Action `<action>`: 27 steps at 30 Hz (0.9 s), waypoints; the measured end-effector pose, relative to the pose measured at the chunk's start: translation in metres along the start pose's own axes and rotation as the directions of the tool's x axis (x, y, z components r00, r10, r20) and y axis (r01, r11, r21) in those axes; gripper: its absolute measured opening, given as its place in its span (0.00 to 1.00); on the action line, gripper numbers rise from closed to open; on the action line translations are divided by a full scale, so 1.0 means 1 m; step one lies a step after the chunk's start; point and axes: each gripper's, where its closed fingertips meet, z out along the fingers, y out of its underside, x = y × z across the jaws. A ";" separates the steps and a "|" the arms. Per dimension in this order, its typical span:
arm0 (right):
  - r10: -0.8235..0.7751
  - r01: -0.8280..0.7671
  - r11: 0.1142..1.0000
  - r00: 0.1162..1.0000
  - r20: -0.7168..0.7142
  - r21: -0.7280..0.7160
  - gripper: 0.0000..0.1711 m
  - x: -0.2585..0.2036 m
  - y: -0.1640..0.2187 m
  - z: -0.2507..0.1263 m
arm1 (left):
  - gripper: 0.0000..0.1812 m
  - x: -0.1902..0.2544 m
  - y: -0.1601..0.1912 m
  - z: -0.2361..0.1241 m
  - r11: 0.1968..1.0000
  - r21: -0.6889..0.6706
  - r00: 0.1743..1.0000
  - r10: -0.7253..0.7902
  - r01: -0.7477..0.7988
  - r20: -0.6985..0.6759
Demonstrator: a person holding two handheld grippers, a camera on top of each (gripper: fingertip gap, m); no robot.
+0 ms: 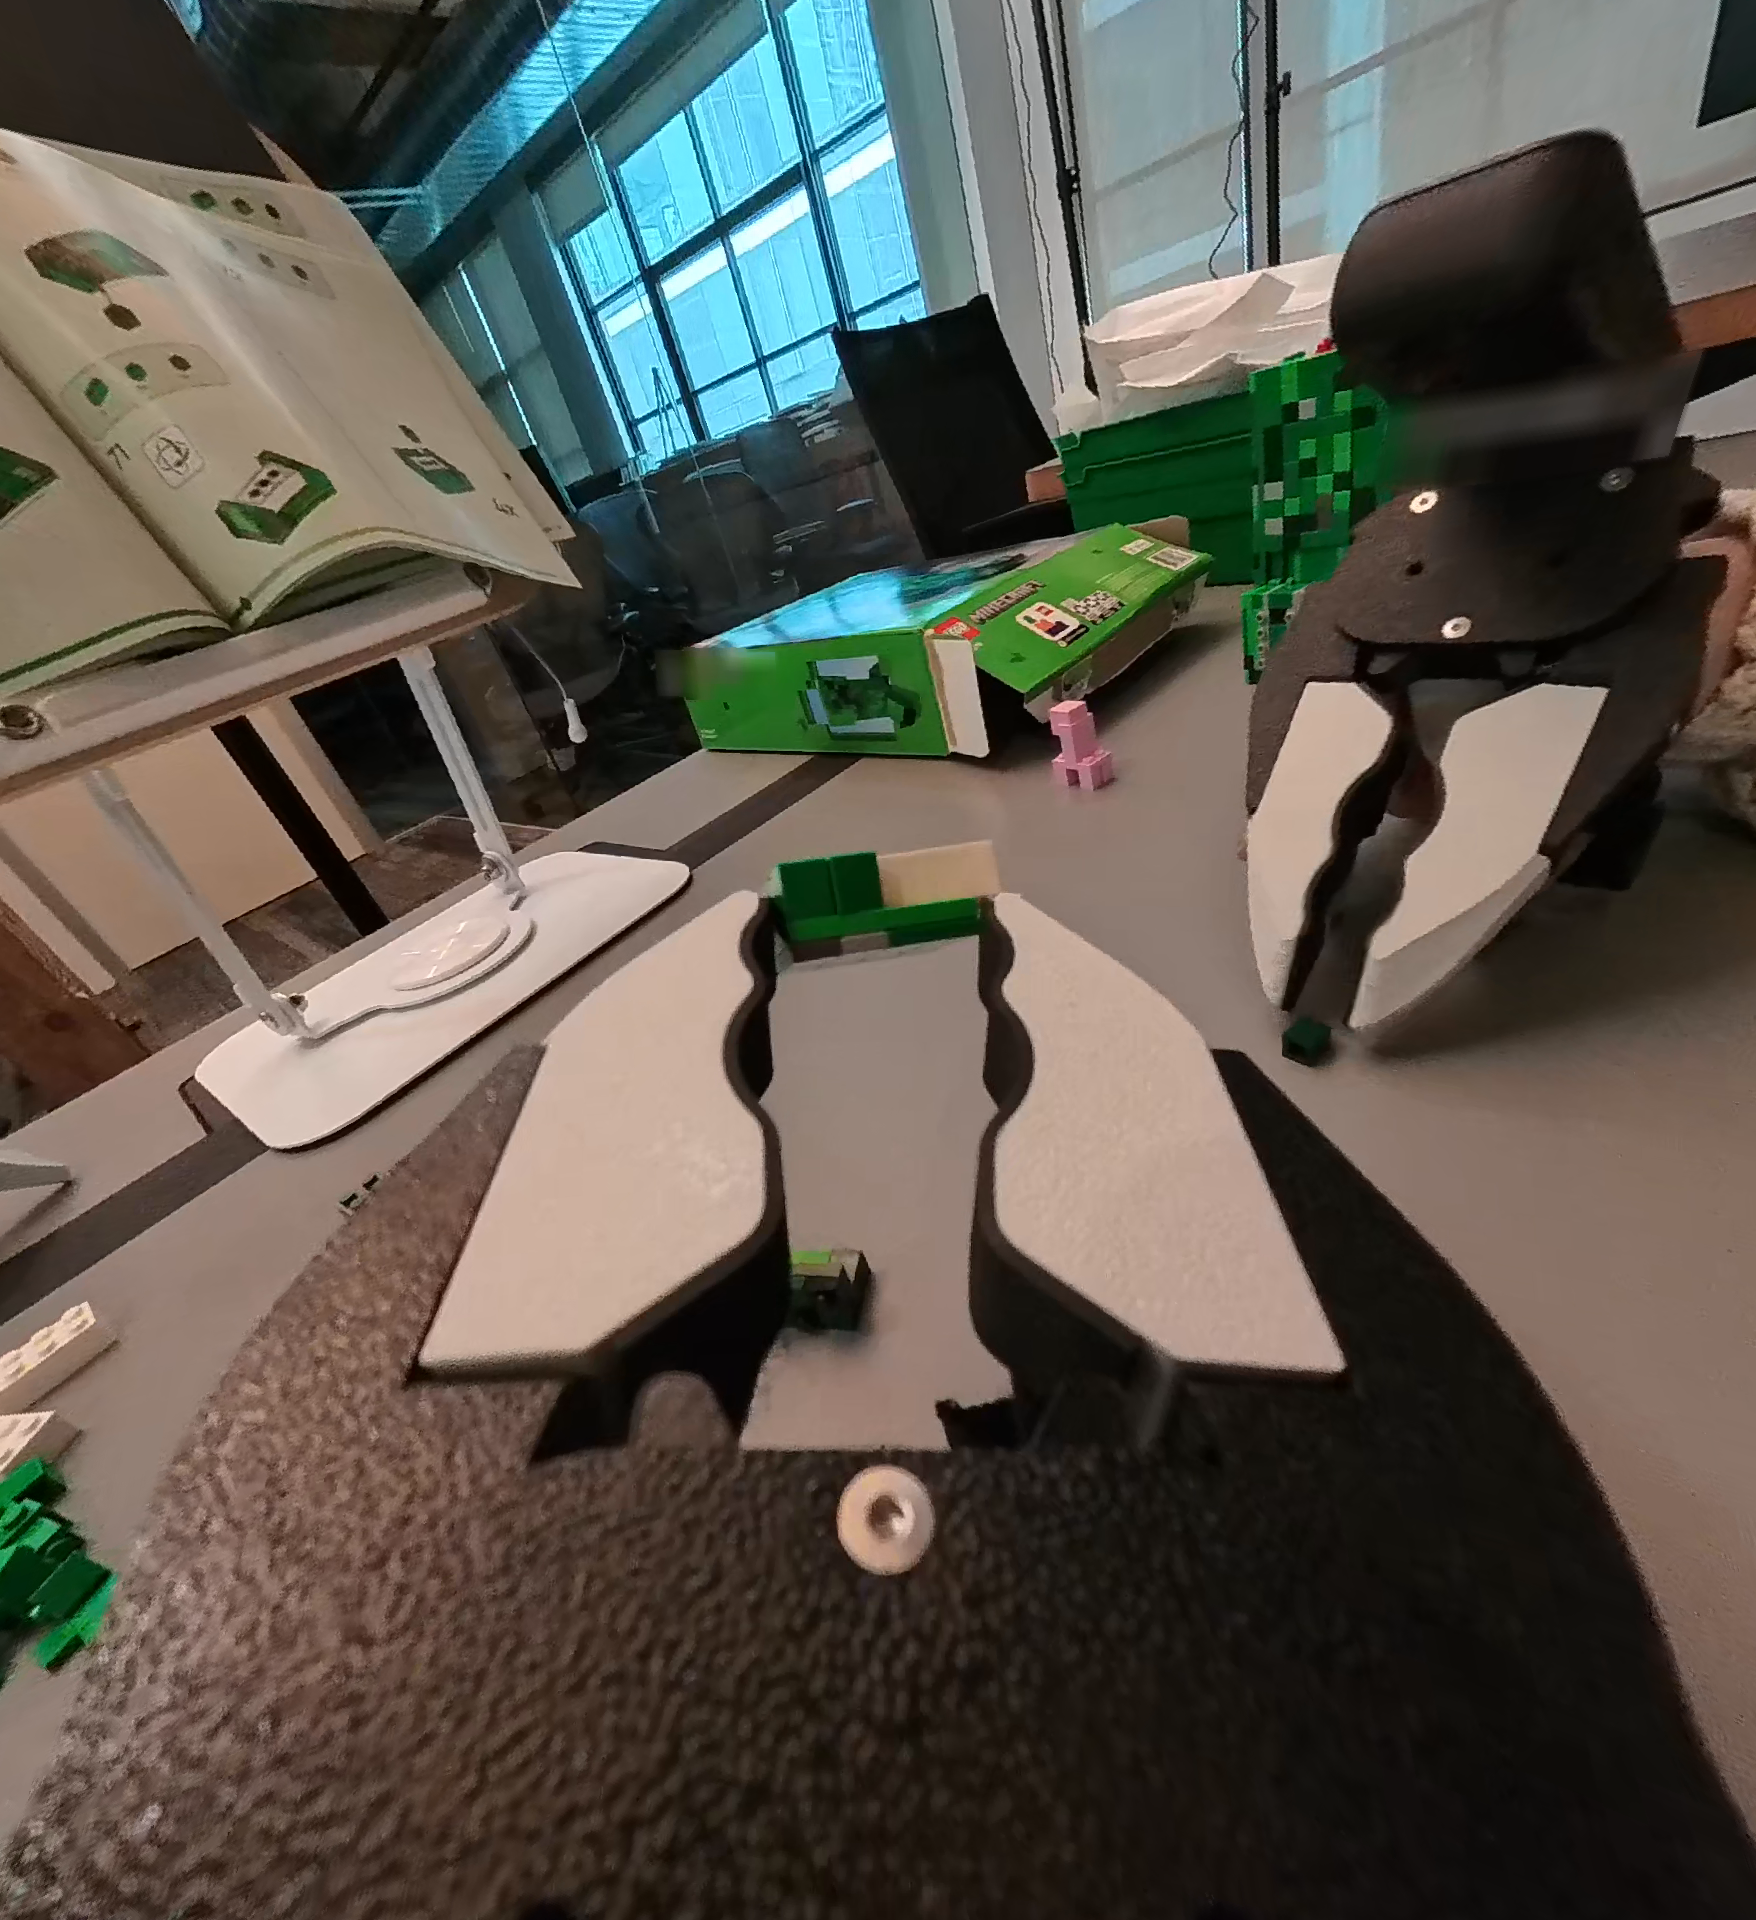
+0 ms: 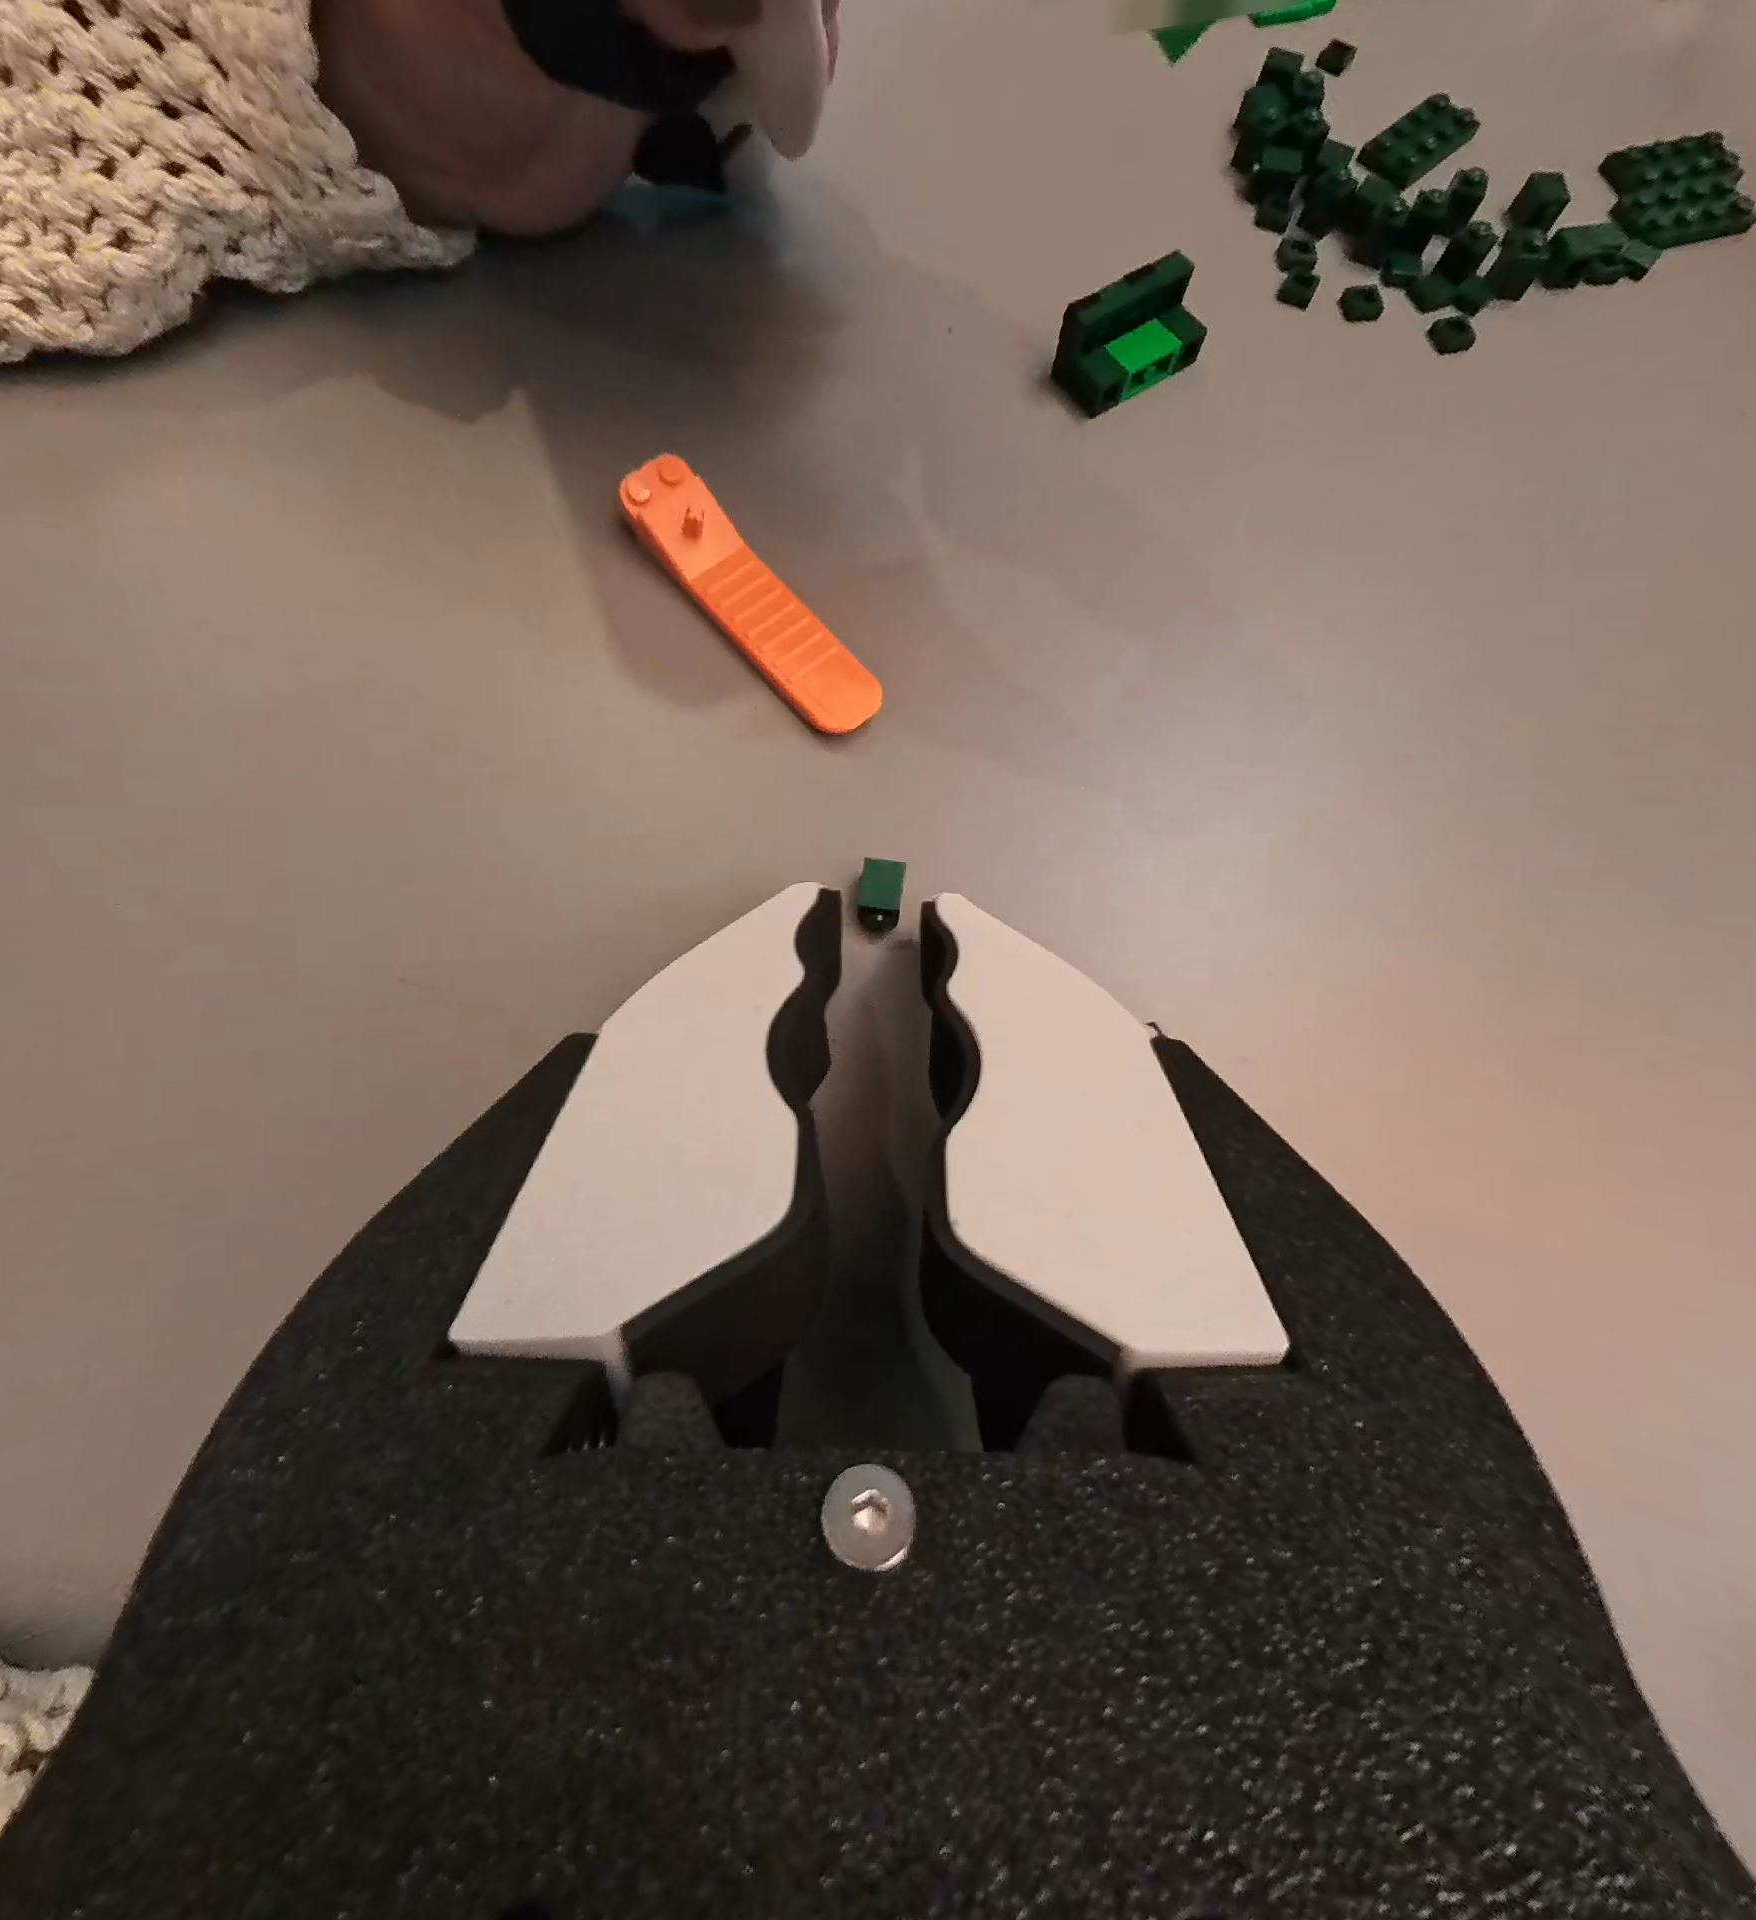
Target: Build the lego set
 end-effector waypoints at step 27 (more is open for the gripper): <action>0.042 -0.050 0.998 0.989 0.140 0.049 0.04 -0.019 -0.012 0.000 | 0.20 0.000 0.001 0.000 1.000 0.001 1.000 -0.028 0.028 -0.010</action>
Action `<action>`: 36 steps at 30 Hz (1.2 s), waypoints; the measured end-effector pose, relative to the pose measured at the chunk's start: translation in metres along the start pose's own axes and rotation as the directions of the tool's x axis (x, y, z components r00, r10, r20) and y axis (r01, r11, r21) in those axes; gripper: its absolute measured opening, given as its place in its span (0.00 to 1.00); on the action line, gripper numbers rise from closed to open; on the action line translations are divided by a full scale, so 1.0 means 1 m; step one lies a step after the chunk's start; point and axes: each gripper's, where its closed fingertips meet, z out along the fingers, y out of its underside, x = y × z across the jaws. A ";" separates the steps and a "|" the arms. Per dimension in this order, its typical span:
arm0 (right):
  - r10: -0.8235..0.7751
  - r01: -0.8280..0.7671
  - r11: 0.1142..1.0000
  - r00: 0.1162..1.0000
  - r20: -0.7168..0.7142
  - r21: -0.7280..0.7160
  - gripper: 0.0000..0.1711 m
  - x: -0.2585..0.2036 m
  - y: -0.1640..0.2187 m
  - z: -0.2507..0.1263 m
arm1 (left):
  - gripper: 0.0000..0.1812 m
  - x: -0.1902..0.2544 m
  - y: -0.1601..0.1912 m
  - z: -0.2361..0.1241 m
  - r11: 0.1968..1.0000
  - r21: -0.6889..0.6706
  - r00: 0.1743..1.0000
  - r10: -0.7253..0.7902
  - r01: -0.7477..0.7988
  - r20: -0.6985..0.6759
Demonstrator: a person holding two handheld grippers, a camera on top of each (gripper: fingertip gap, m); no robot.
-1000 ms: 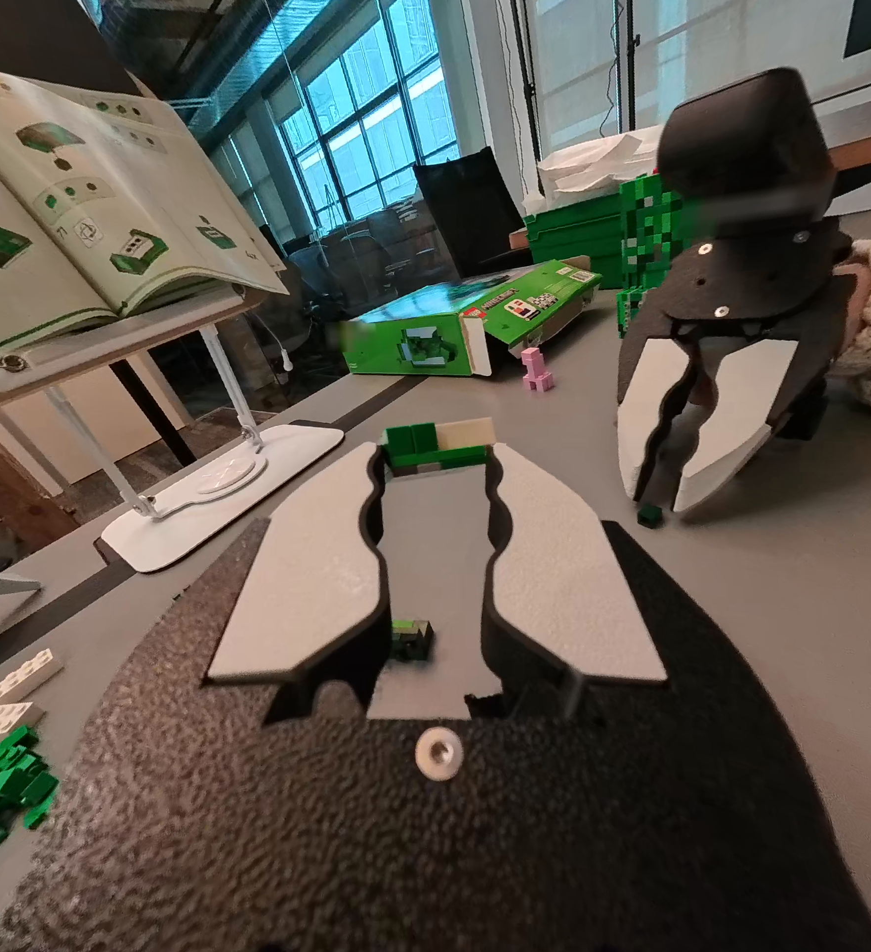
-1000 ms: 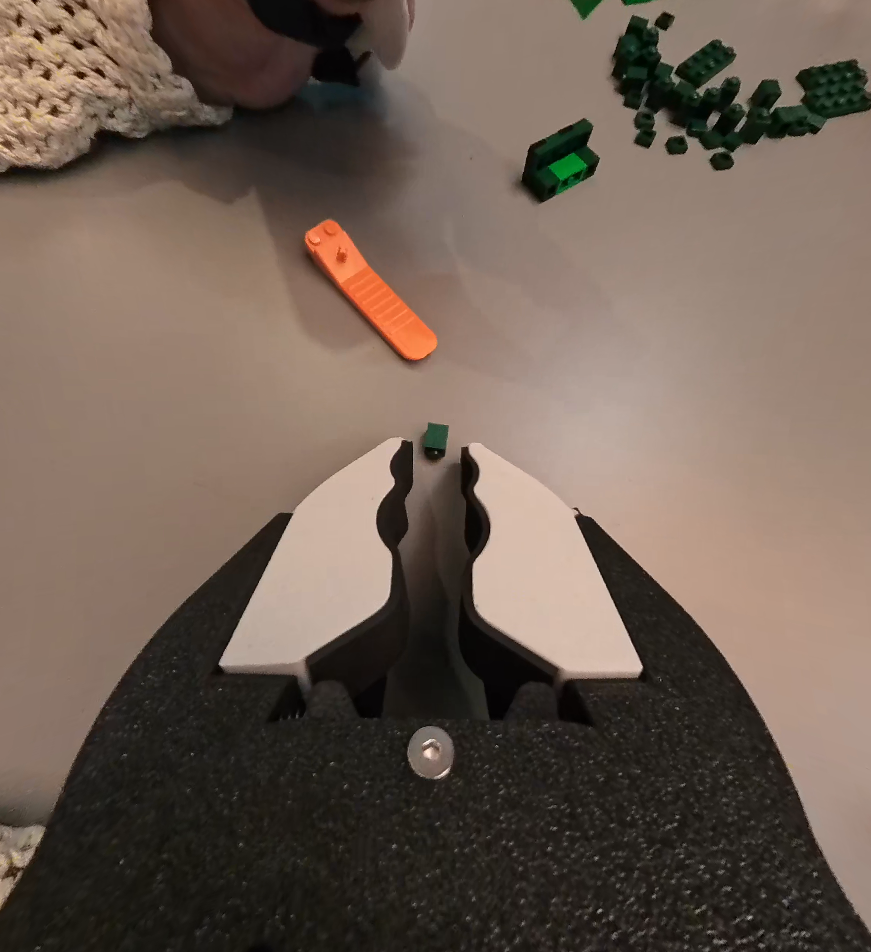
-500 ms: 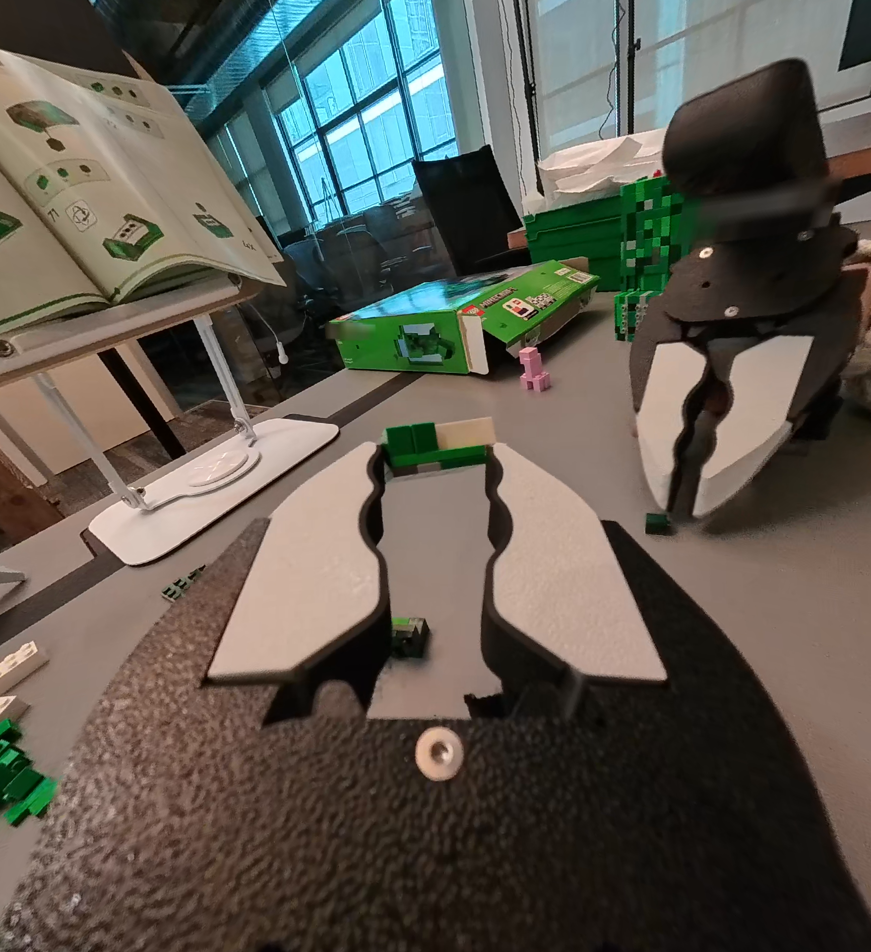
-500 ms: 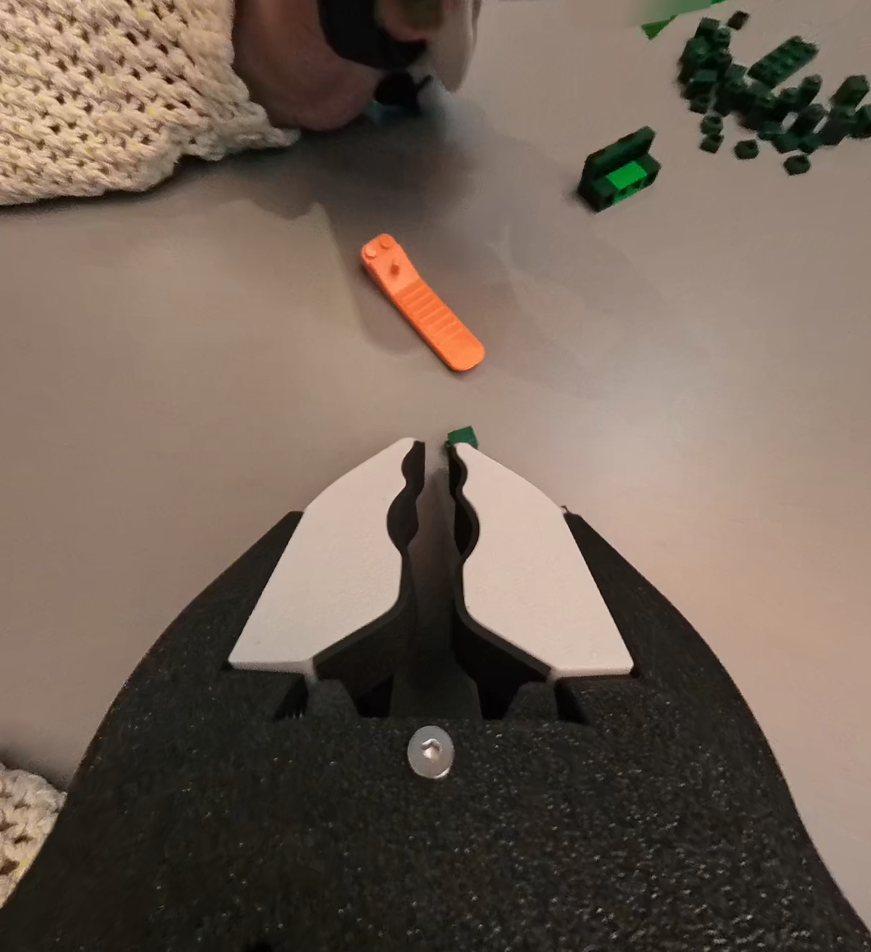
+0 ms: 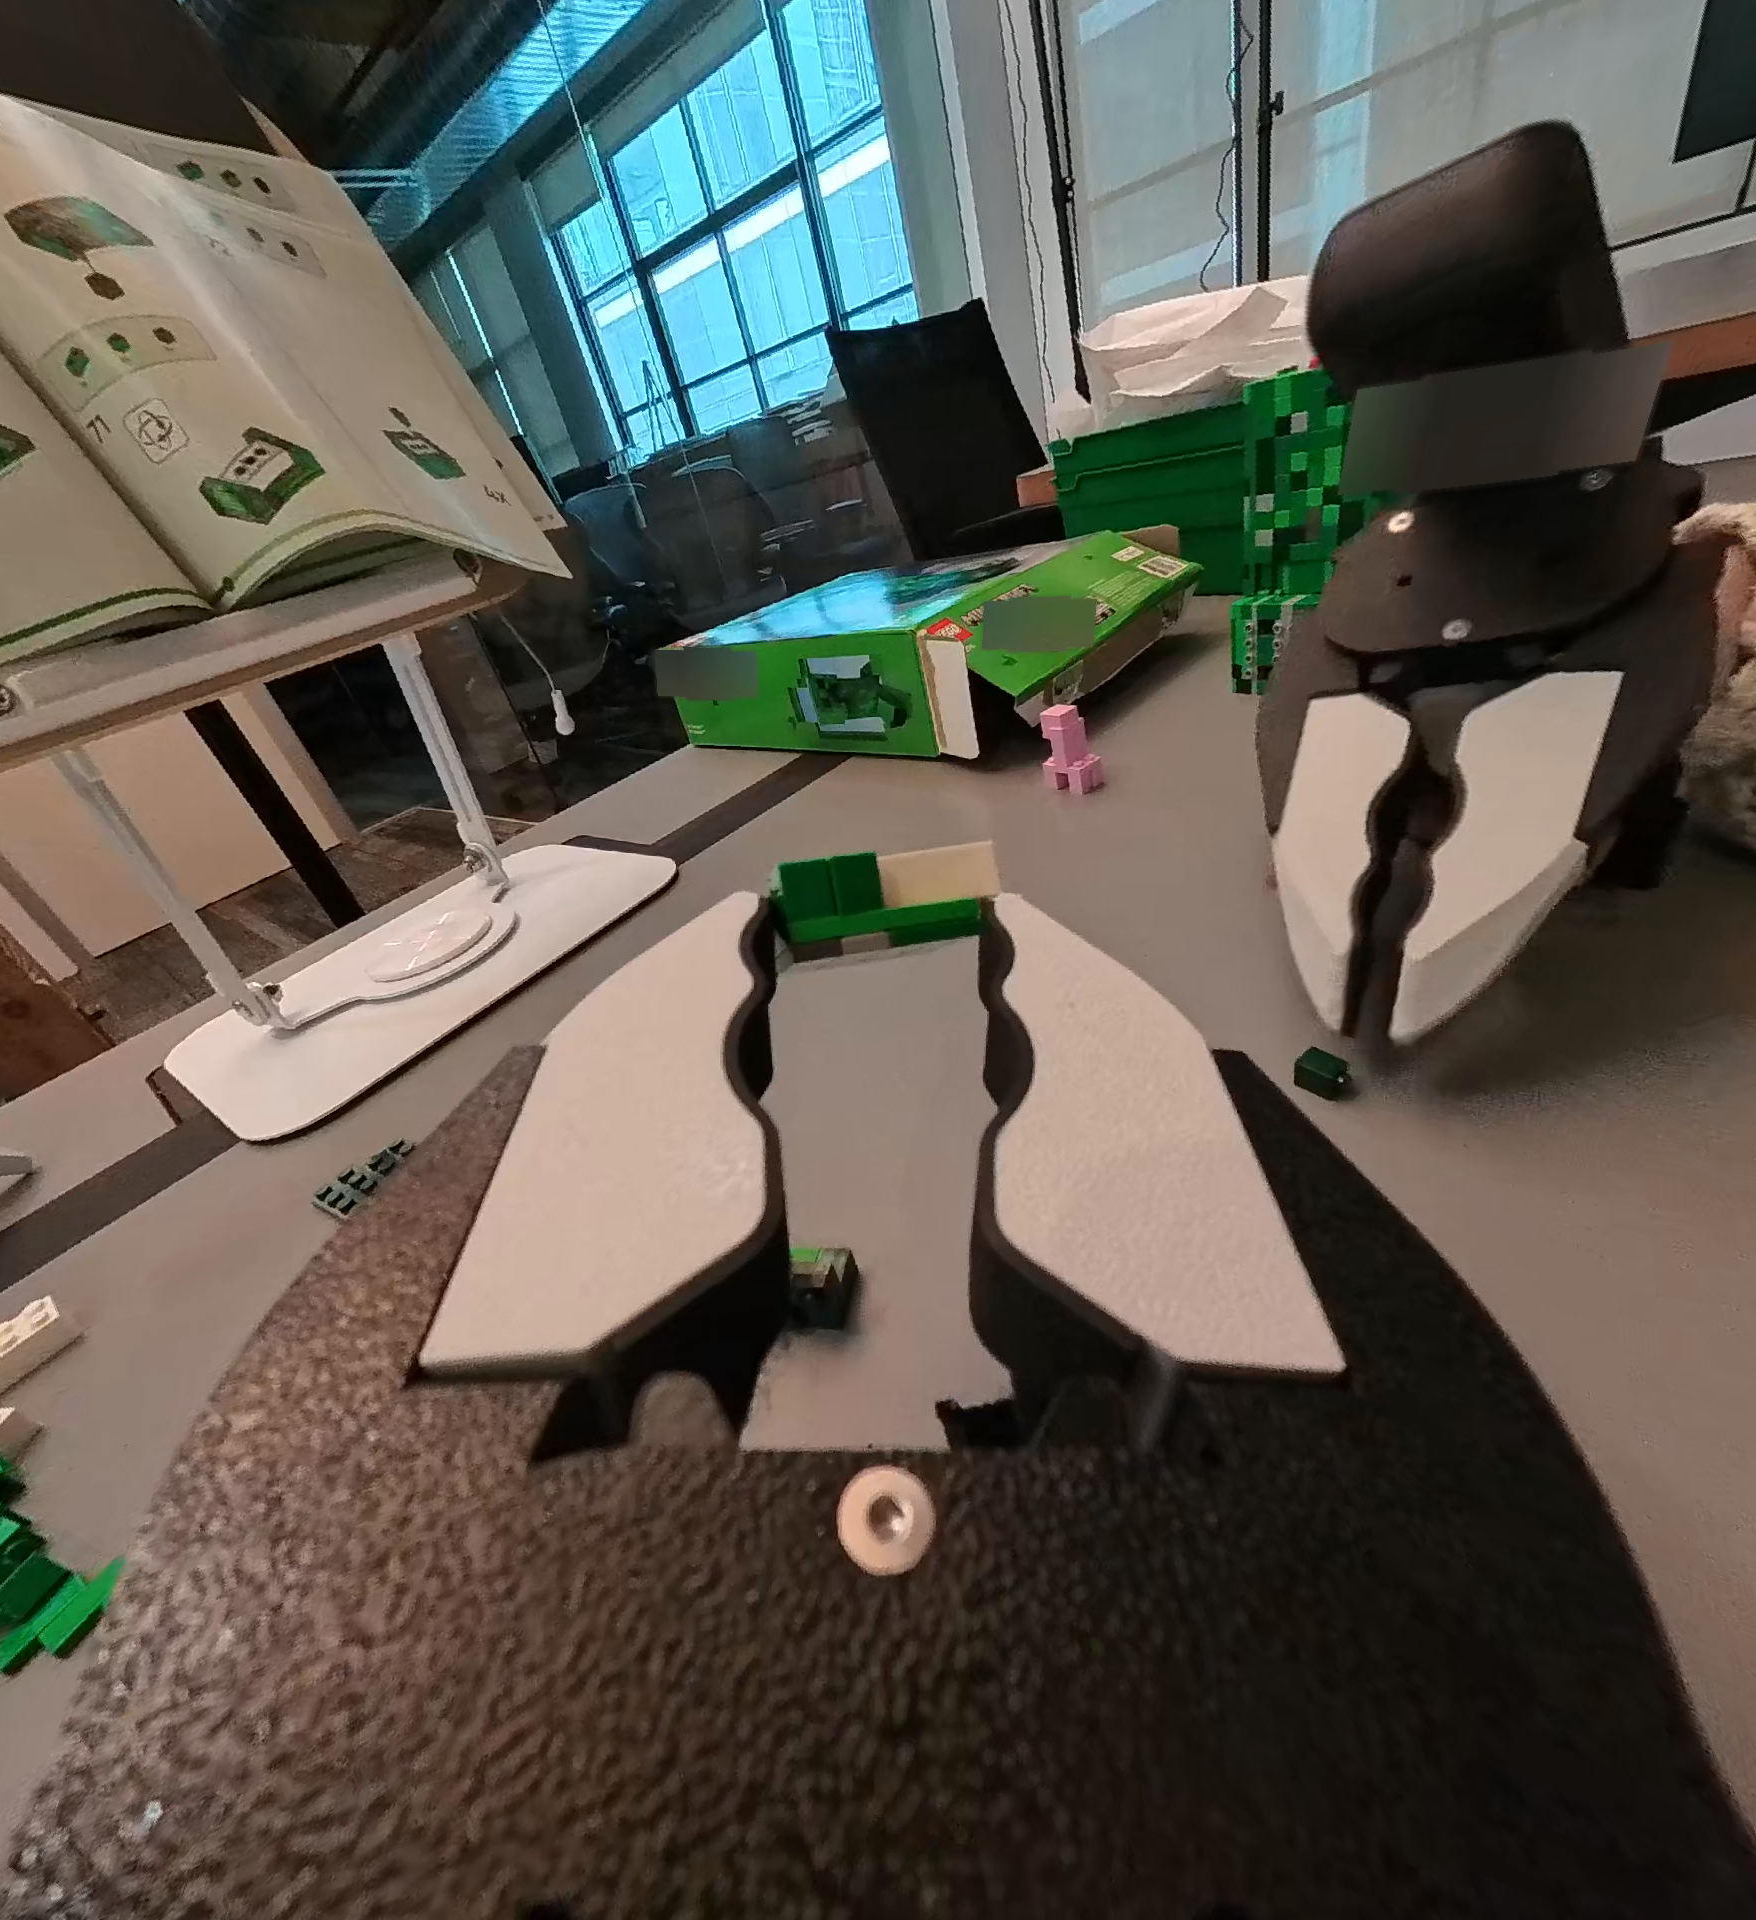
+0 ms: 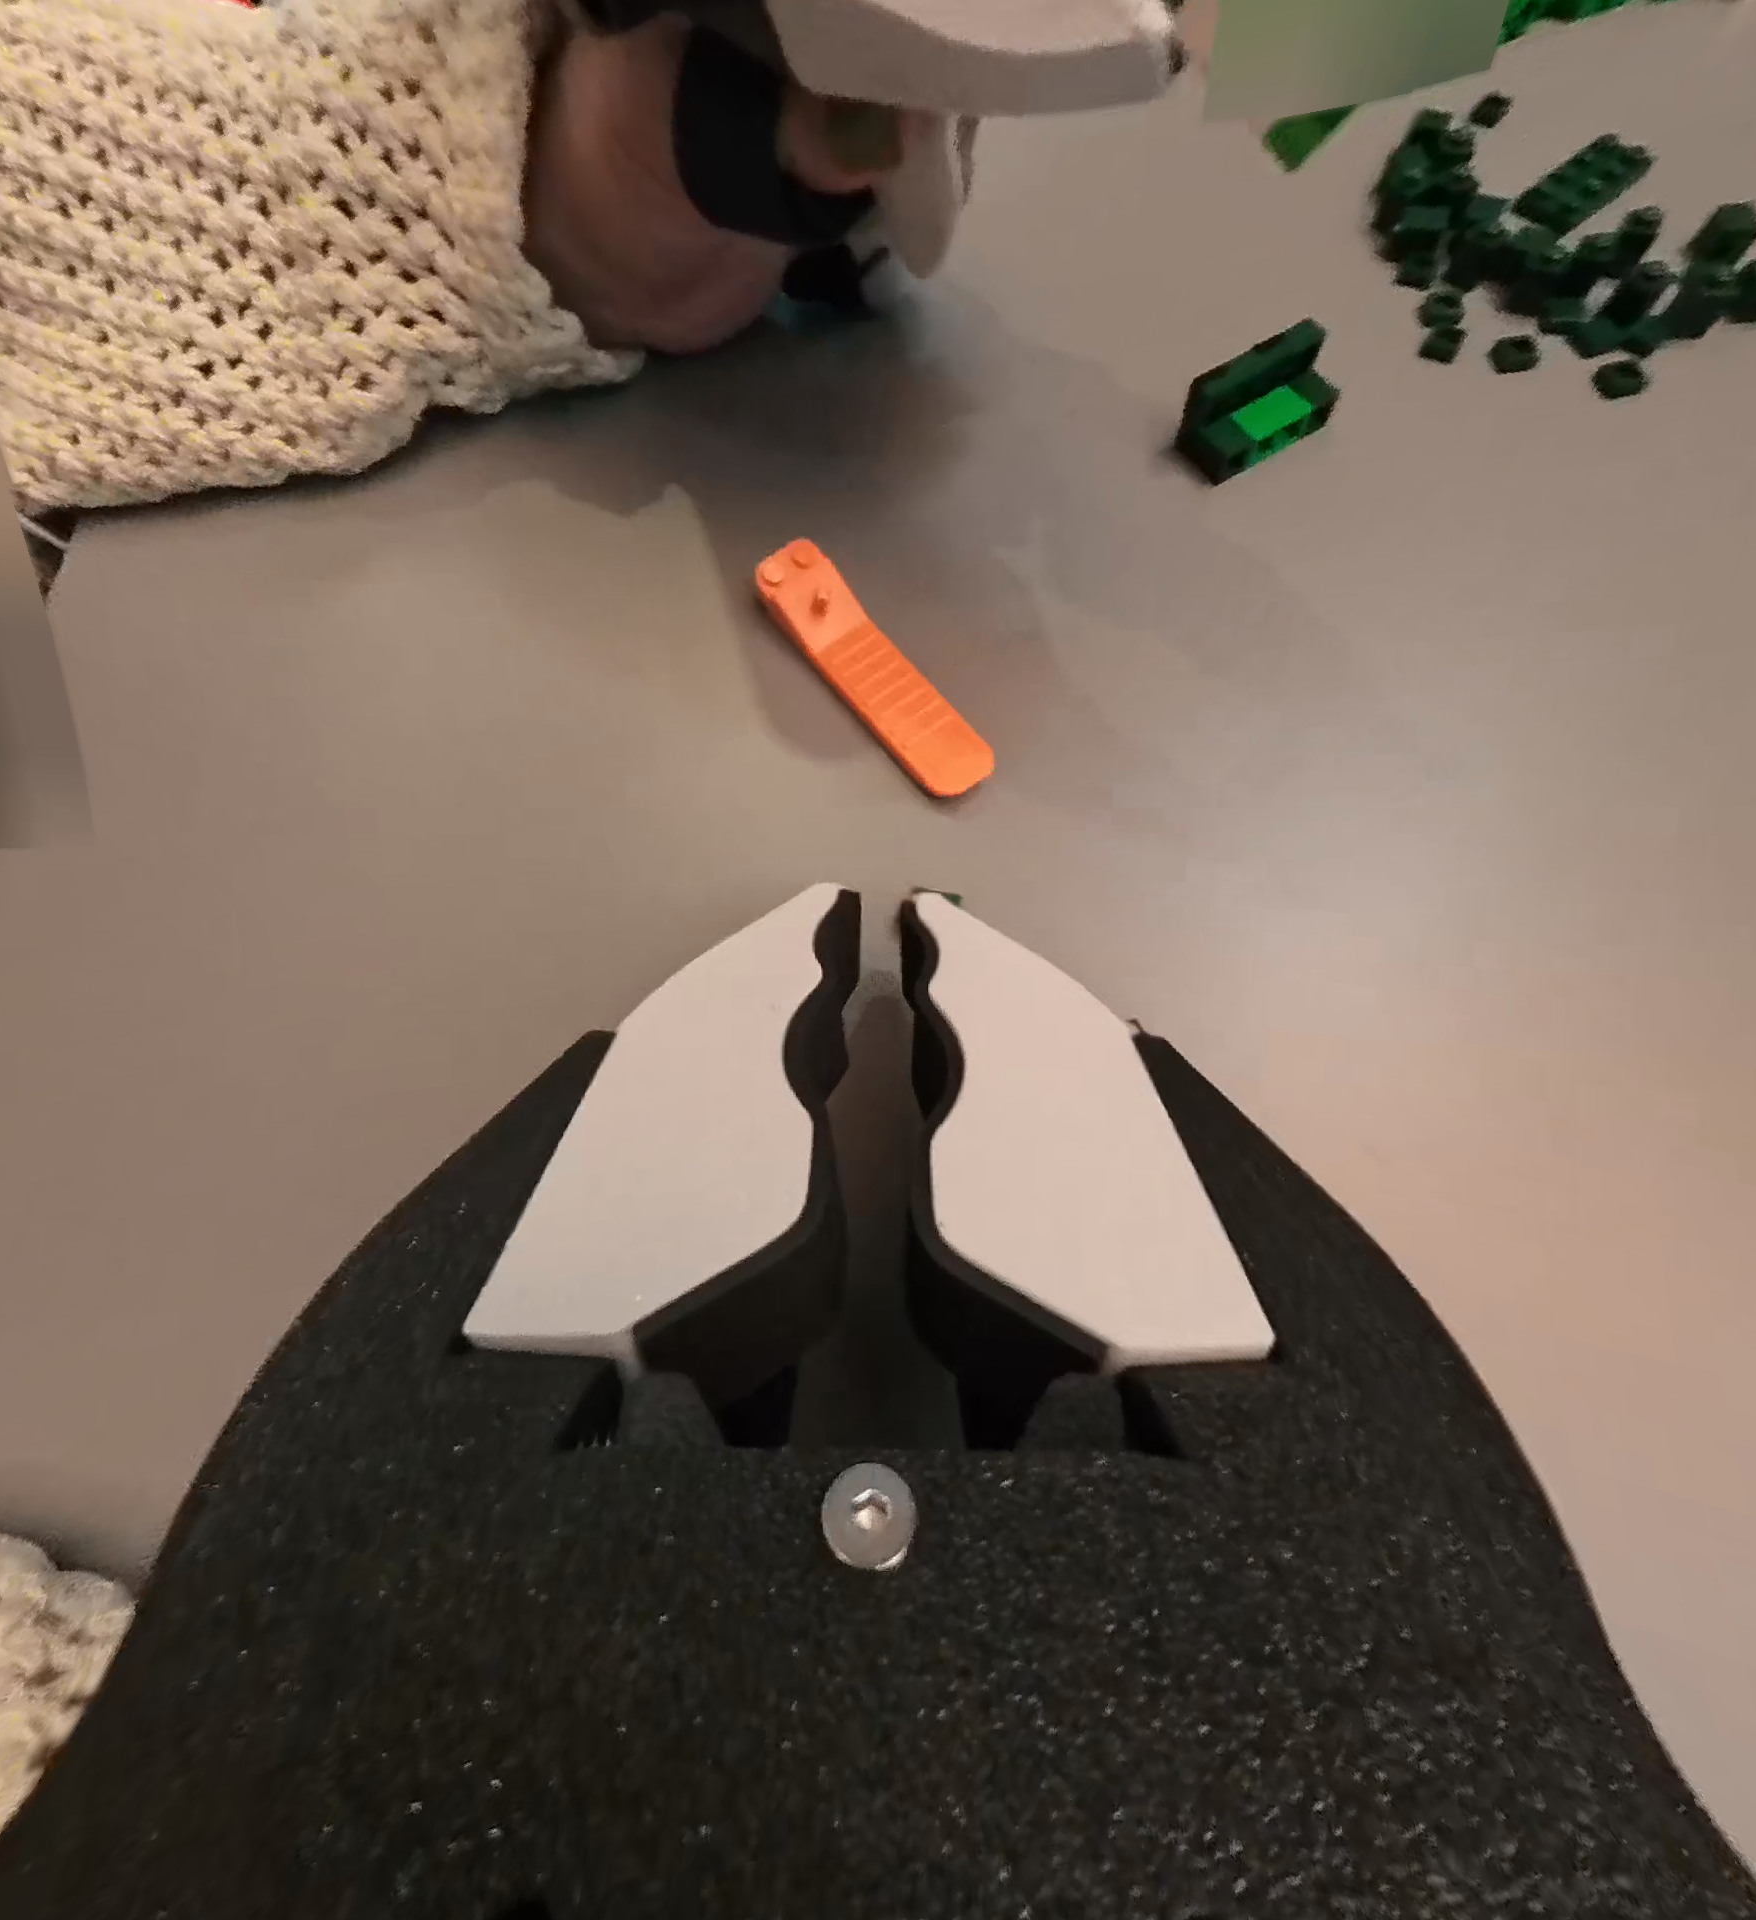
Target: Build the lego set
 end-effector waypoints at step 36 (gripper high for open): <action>0.061 -0.061 0.998 0.995 0.078 0.006 0.11 -0.009 -0.001 0.002 | 0.20 0.002 0.000 0.002 1.000 -0.005 1.000 0.002 -0.002 -0.012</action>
